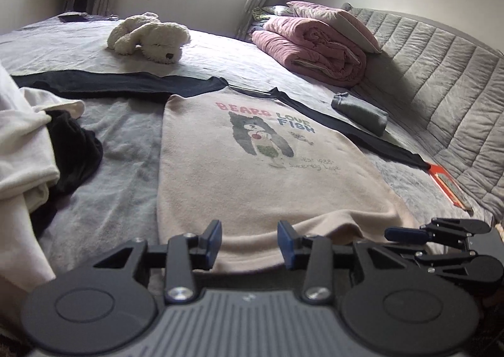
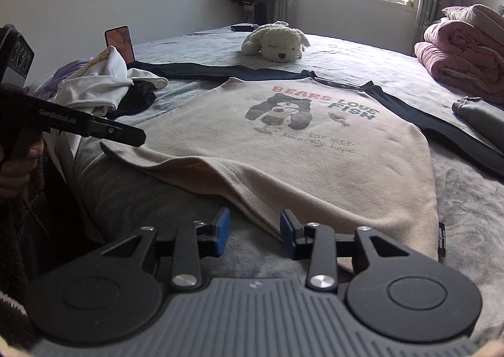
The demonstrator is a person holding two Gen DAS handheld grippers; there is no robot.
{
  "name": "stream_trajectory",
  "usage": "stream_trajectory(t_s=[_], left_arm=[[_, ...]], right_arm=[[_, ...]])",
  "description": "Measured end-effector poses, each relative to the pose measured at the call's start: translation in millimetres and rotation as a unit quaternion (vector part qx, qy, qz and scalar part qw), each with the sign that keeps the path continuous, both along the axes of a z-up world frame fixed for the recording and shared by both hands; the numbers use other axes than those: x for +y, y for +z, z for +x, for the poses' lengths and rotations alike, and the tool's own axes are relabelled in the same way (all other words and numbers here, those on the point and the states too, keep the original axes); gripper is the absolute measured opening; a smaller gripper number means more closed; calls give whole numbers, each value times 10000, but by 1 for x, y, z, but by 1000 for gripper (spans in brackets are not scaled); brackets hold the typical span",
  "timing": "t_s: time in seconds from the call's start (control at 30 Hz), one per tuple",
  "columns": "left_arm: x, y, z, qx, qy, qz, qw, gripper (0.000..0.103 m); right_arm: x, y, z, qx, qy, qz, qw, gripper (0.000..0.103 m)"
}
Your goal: Fold clothes
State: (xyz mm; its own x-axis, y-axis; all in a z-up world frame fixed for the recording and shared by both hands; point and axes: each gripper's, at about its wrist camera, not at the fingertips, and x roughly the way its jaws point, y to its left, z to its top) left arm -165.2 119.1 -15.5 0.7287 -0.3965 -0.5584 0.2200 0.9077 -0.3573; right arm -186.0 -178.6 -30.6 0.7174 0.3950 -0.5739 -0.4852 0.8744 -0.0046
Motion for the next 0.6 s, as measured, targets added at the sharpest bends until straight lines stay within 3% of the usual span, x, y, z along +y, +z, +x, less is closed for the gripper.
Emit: stream_trajectory(t_s=[0.23, 0.33, 0.47, 0.5, 0.53, 0.57, 0.6], left_arm=[[34, -12, 8, 671, 715, -654, 9930, 38], [39, -12, 7, 735, 957, -608, 9908, 37], [41, -19, 10, 1015, 931, -674, 9882, 36], [39, -19, 11, 1029, 905, -606, 9887, 36], [37, -20, 12, 1036, 878, -528, 9893, 29], [35, -21, 12, 1064, 869, -480, 9894, 12], [34, -22, 13, 1095, 863, -437, 9893, 8]], right_arm=[[22, -5, 3, -227, 325, -537, 9978, 40], [32, -11, 5, -385, 384, -939, 9941, 40], [43, -18, 6, -616, 436, -1407, 9872, 39], [45, -19, 5, -686, 431, -1512, 9852, 35], [46, -21, 5, -731, 452, -1596, 9834, 24], [48, -22, 5, -743, 481, -1658, 9822, 8], [48, -22, 5, -739, 507, -1715, 9811, 5]])
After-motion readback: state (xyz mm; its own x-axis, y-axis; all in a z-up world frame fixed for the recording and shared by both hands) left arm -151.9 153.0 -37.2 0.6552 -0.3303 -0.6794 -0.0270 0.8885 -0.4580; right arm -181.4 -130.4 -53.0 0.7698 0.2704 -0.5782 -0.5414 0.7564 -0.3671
